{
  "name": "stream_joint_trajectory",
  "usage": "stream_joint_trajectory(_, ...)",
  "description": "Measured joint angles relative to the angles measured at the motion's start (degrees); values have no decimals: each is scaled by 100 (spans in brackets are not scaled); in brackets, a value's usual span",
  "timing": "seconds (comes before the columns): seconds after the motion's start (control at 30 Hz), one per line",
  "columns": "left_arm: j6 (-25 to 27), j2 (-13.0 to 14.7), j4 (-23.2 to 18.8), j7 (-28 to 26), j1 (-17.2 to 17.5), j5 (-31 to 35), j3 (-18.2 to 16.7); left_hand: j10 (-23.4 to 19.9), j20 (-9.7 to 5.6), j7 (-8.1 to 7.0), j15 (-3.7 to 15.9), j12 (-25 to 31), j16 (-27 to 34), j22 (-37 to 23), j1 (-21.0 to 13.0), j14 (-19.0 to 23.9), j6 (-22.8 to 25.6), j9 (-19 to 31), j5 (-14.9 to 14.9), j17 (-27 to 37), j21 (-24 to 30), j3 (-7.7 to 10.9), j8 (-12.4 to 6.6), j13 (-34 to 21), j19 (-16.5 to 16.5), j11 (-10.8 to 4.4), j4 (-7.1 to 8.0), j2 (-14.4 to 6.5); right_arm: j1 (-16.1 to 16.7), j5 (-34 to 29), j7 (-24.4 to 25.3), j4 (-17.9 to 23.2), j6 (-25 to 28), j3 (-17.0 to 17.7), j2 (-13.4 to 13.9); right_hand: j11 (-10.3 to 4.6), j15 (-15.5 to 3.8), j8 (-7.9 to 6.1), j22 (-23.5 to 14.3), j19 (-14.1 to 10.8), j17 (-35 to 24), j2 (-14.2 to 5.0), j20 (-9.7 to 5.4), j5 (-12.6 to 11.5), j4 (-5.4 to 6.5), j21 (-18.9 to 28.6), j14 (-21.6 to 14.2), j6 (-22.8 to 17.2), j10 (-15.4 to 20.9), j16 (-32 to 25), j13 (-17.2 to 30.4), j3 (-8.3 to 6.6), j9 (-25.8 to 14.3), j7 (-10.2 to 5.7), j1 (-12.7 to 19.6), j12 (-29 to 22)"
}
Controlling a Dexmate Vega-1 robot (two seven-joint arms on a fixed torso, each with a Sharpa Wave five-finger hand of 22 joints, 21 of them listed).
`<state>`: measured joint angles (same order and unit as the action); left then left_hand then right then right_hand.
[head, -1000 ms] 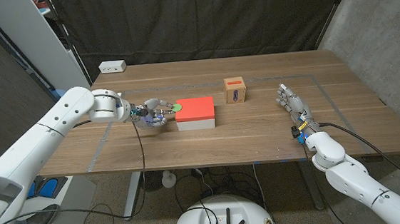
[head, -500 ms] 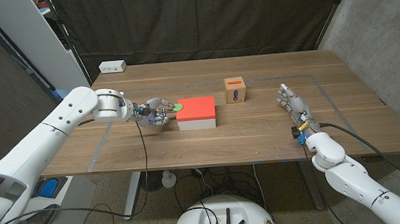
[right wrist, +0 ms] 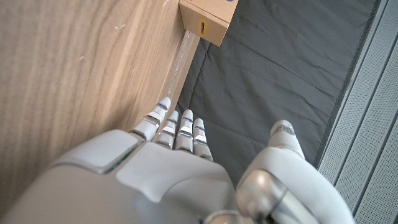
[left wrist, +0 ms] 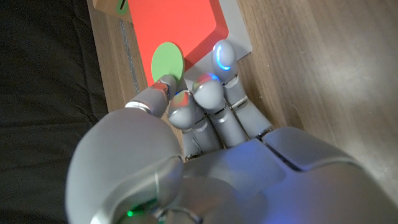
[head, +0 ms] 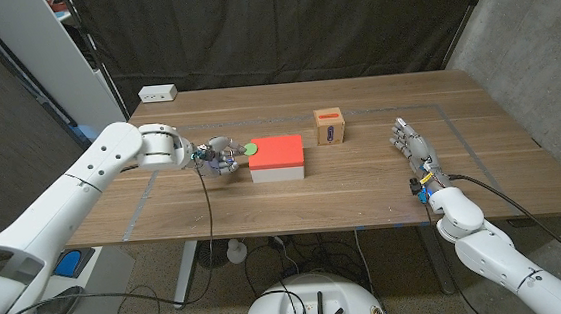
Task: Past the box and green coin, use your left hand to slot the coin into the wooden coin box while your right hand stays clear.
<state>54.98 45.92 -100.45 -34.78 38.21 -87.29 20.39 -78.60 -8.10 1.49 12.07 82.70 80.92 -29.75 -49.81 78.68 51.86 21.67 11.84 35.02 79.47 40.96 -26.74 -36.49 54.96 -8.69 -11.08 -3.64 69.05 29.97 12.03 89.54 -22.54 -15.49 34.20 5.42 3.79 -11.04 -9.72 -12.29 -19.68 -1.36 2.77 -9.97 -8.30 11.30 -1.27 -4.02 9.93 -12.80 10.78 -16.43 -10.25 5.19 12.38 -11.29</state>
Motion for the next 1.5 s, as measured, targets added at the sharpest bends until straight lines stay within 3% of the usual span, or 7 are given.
stream_joint_trajectory(0.2, 0, -33, -14, 0, 23, 0, 30, -1, 4, -2, 0, 0, 0, 29, -90, 0, 2, 0, -21, 0, 64, -1, -21, -12, -4, 1, 0, -30, 14, 3, 20, -35, -13, -5, -26, 0, 0, 0, 0, 0, 0, 0, 0, 0, 0, 0, 0, 0, 0, 0, 0, 0, 0, 0, 0, 0)
stream_joint_trajectory(0.4, -318, -28, -52, 53, 117, 88, 29, -10, 21, -3, 0, 21, 24, 82, -99, 0, 3, 0, -21, 17, 114, -25, -22, -56, -21, 9, 27, -39, 54, -47, 99, 47, 21, -5, -16, 0, 0, 0, 0, 22, -1, 0, 22, 0, 0, 0, 0, 0, 0, 0, 0, 0, 0, 0, 0, 0)
stream_joint_trajectory(1.07, -1020, 256, -356, 664, 723, 274, -380, -14, 52, -2, 0, 67, 24, 182, -134, 1, 4, 0, 6, 44, 318, -10, -5, -82, -112, 12, 41, -14, 151, -301, 390, 395, 199, -2, 34, 0, 0, 0, -30, 22, -1, 0, 21, 0, 0, 0, 0, 4, -1, 0, 0, 0, 0, 4, 0, 0)
stream_joint_trajectory(1.5, -1316, 380, -666, 788, 799, 640, -445, -26, 62, 16, -1, 67, 23, 241, -134, 1, 24, 18, 6, 67, 408, -10, 74, -82, -143, 24, 41, -13, 276, -421, 552, 572, 207, 58, 34, 0, -10, 0, -30, 22, -1, 0, 21, 0, 0, 0, -10, 4, -1, 0, 0, 0, 0, 4, 0, 0)
